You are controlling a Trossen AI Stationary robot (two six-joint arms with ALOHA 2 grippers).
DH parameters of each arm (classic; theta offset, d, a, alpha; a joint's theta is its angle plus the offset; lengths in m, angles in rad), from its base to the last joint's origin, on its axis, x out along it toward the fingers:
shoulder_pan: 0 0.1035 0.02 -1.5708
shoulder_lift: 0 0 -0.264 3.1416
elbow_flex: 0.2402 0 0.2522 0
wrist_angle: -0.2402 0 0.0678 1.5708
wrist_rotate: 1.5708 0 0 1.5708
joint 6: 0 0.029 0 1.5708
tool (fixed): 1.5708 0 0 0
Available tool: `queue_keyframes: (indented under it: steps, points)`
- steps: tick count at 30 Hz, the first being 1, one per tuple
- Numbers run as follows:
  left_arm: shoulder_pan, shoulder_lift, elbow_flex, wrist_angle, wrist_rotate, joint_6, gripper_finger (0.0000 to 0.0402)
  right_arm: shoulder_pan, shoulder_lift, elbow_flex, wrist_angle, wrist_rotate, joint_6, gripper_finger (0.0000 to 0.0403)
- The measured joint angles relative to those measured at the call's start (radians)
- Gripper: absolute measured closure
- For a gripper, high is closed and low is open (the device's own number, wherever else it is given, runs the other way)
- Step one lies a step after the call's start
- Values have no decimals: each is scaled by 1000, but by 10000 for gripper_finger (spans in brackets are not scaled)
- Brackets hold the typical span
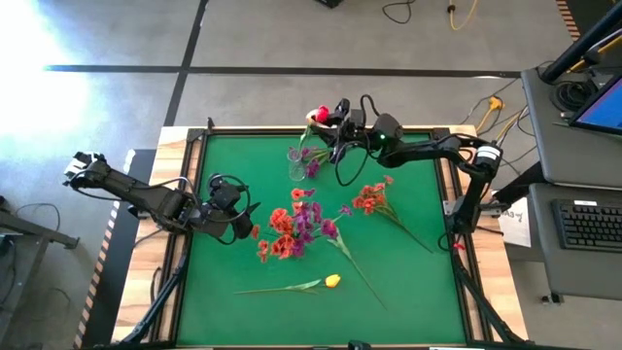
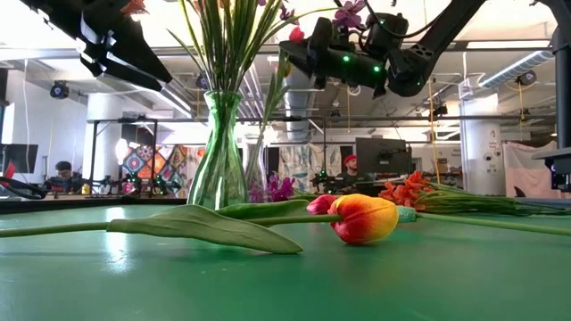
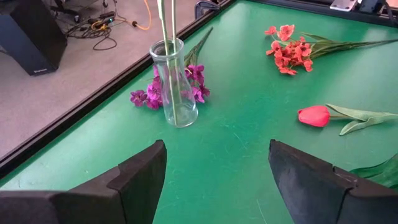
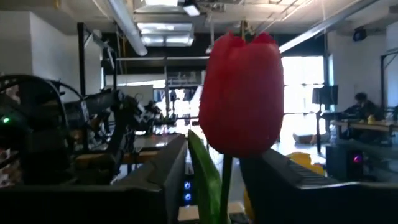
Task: Sort flowers into vase by color
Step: Put the top red tulip into the transparent vase
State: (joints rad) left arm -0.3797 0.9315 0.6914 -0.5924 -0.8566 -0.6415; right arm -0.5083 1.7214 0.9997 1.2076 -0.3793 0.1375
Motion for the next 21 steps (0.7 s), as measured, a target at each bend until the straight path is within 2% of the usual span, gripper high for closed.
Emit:
queue_keyframes:
  steps: [13, 21]
  points:
    - [0, 0, 0, 0, 0, 0, 134, 0, -68, 0, -303, -21, -76, 120]
    - [0, 0, 0, 0, 0, 0, 134, 0, -164, 1, -570, 14, -139, 71]
